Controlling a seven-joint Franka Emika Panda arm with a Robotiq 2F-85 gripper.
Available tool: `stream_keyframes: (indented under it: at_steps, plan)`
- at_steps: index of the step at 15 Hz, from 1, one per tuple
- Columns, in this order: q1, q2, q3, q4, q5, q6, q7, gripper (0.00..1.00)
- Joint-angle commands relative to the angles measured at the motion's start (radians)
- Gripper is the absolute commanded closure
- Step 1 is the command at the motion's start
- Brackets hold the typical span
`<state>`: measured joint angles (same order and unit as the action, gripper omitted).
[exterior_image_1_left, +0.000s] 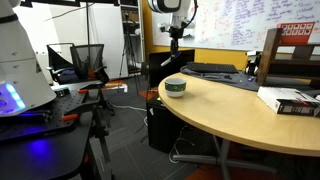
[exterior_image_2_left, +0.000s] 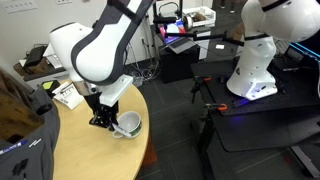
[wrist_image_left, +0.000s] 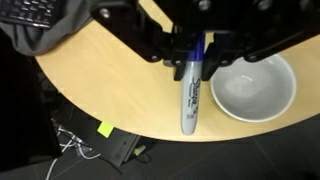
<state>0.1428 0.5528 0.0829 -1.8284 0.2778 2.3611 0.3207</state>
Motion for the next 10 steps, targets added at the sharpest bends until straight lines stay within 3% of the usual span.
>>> stream_keyframes:
  at_steps: [1,7,10]
  plan:
    - [-0.015,0.149,0.024,0.182,0.108,-0.064,0.081,0.94]
    - [0.028,0.401,-0.009,0.495,0.101,-0.129,0.255,0.94]
    - [0.041,0.463,-0.031,0.582,0.062,-0.183,0.278,0.9]
